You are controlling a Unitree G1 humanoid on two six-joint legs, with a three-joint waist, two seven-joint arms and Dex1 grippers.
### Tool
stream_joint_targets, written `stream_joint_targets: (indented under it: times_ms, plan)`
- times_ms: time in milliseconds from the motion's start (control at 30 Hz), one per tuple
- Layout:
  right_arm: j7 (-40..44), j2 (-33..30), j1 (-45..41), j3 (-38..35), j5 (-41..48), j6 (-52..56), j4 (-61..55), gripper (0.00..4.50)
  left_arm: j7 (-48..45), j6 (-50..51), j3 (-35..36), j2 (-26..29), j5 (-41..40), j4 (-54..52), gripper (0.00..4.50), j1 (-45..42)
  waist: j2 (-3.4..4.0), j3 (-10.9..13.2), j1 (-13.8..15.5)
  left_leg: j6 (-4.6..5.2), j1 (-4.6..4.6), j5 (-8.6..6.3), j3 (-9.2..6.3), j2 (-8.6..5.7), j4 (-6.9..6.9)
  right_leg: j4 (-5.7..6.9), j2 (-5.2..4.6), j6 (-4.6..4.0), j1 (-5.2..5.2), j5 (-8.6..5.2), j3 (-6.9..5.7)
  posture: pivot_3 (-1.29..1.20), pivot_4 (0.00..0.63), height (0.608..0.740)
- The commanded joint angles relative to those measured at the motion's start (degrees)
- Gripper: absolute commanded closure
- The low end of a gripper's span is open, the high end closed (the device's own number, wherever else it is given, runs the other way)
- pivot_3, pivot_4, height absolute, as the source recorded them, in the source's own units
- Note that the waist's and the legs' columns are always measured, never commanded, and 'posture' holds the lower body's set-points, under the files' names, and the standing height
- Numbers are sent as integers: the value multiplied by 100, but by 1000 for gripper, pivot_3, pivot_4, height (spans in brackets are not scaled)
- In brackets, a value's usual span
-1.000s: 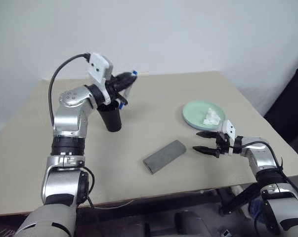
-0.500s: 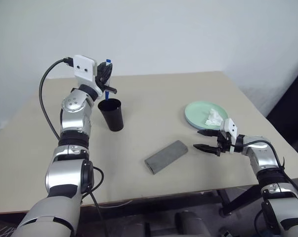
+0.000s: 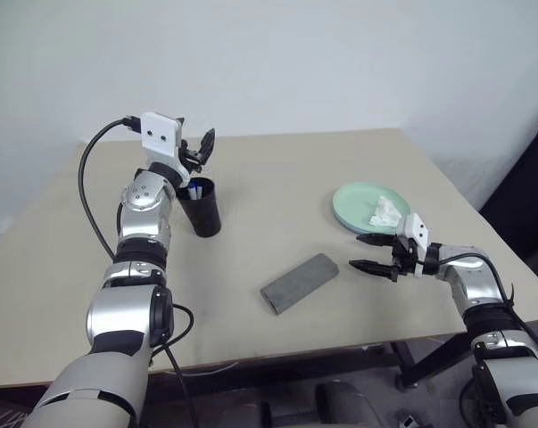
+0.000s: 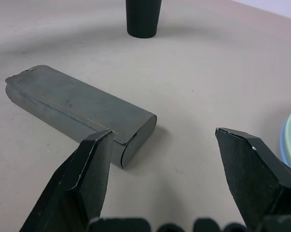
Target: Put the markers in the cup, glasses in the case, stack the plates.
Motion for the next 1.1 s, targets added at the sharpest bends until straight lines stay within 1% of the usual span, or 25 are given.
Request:
stream_joint_targets:
  times_ms: [33, 67, 133, 200, 267, 367, 467, 600, 733, 900, 1100]
  plan:
    - [-30, -71, -143, -97, 44, -27, -183, 836, -140, -7, 35, -39, -106, -292, 1359, -301, 0, 0, 0, 0, 0, 0, 0, 0, 0, 0, 0, 0, 0, 0, 0, 0, 0, 740]
    - [-32, -72, -148, -98, 45, -30, -178, 836, -182, 25, 44, -52, -134, -326, 1359, -304, 0, 0, 0, 0, 0, 0, 0, 0, 0, 0, 0, 0, 0, 0, 0, 0, 0, 740]
    - [-77, -59, -163, -124, 62, -44, -182, 836, -823, 397, -3, -130, -434, -806, 1359, -150, 0, 0, 0, 0, -1, 0, 0, 0, 0, 0, 0, 0, 0, 0, 0, 0, 0, 740]
    - [-139, -46, -174, -160, 82, -60, -192, 836, -1456, 948, -54, -181, -774, -1414, 1359, 99, 0, 0, -1, 0, -5, 0, 0, 0, 0, -2, 0, 0, 0, 0, -1, 0, 0, 740]
    - [-194, -25, -191, -210, 139, -13, -211, 836, -1875, 1611, -51, -175, -1120, -2071, 1359, 440, 1, 0, -3, -2, -3, -2, 1, -1, -1, -2, 0, 0, 0, 0, 2, 0, 0, 740]
    - [-206, -34, -195, -252, 182, 28, -234, 836, -2155, 2297, -89, -128, -1364, -2870, 1359, 959, 1, -1, -36, -3, 1, -3, 1, 2, -5, -1, 1, -1, -2, -1, 4, 0, 0, 740]
    - [-204, -53, -158, -292, 186, 46, -286, 836, -2439, 2698, -286, 23, -1356, -3694, 1359, 1782, 3, -1, -74, -3, 7, -2, 0, 6, -10, 3, 5, -1, -2, -1, 5, 0, 0, 740]
    - [-244, -83, -68, -395, 262, 140, -405, 836, -2538, 2659, -522, 187, -1098, -4251, 1359, 2661, 3, -1, -74, -3, 8, -1, -3, 8, -8, 4, 6, -13, -3, -8, 7, 0, 0, 740]
    - [-281, -136, 84, -475, 286, 230, -541, 836, -2541, 2502, -568, 246, -1021, -4327, 1359, 3300, 2, -1, -59, -3, 9, -1, -6, 10, -5, 2, 0, -14, -2, -9, 11, 0, 0, 740]
    - [-335, -309, 251, -650, 346, 360, -603, 836, -2421, 2234, -527, 101, -1025, -4216, 1359, 3509, 3, 0, 6, -4, 6, -2, -4, 12, -5, 0, -3, -15, -5, -10, 8, 0, 0, 740]
    - [-236, -639, 523, -843, 497, 590, -697, 836, -2346, 2000, -674, -43, -900, -4154, 1359, 3455, 2, -1, 3, -3, 6, -2, -2, 7, -5, -2, -6, -15, -6, -10, 8, 0, 0, 740]
